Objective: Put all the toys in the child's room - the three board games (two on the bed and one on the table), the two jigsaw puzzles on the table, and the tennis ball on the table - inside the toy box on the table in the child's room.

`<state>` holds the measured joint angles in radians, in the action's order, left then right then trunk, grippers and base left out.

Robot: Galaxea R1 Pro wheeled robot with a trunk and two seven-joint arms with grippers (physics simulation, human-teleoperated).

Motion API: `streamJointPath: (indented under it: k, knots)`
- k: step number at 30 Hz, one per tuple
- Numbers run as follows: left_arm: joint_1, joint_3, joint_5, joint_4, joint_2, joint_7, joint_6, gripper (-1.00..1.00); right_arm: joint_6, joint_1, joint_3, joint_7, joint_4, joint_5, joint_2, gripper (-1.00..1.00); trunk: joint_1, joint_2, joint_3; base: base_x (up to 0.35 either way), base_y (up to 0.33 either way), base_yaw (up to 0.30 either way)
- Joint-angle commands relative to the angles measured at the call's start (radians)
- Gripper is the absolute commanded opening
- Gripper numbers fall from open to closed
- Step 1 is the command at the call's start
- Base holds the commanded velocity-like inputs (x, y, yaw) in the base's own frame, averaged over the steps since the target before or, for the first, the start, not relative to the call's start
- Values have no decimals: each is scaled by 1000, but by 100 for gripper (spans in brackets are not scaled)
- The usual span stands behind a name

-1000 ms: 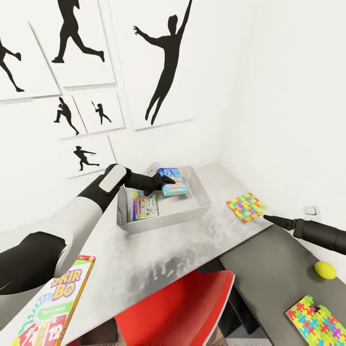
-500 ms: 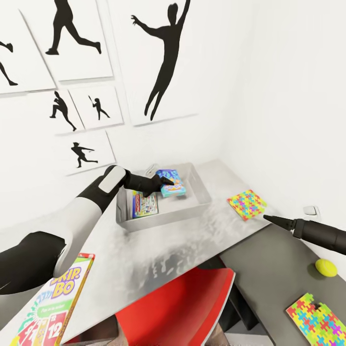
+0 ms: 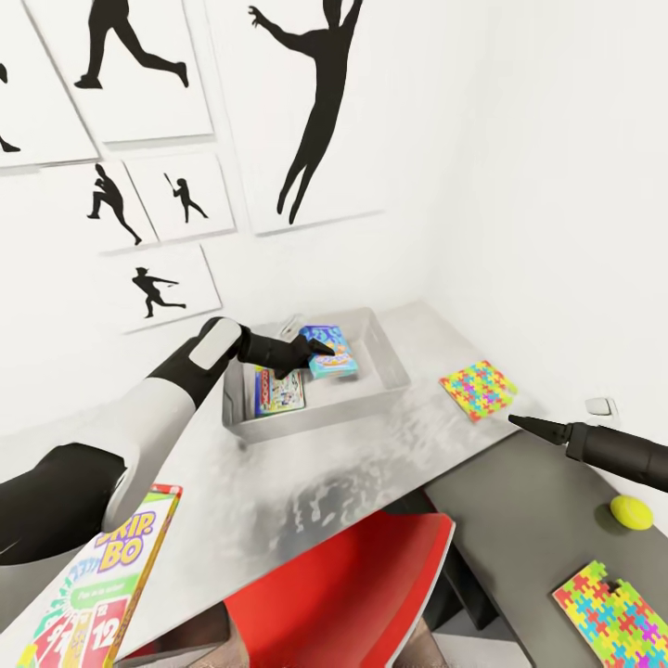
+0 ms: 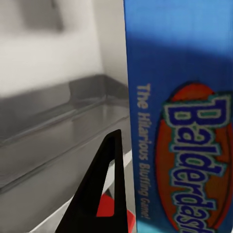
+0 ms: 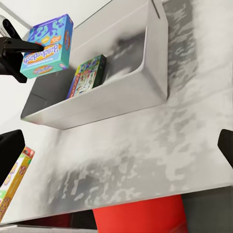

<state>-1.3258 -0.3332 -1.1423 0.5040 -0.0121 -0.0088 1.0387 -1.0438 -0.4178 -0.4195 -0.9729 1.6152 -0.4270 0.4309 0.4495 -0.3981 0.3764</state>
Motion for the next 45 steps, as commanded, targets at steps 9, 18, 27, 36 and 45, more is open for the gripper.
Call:
streamJointPath:
  k: [9, 18, 27, 36, 45]
  knots:
    - [-10, -3, -2, -13, -5, -2, 1, -100, -3, -1, 0, -6, 0, 4, 0, 100, 0, -2, 16, 0, 0, 0]
    - [-13, -4, -2, -16, -7, -3, 1, -100, -3, -1, 1, -6, 0, 4, 0, 100, 0, -2, 31, 0, 0, 0]
    - [-13, -4, -2, -16, -8, -2, 1, -100, -3, -1, 0, -6, 0, 4, 0, 100, 0, -2, 46, 0, 0, 0]
    - [-13, -5, -1, -16, -6, -3, 1, -100, -3, -1, 0, -6, 0, 4, 0, 100, 0, -2, 61, 0, 0, 0]
    - [-32, -8, -1, -17, -7, -4, 2, -100, -3, -1, -1, -6, 0, 4, 0, 100, 0, -2, 75, 0, 0, 0]
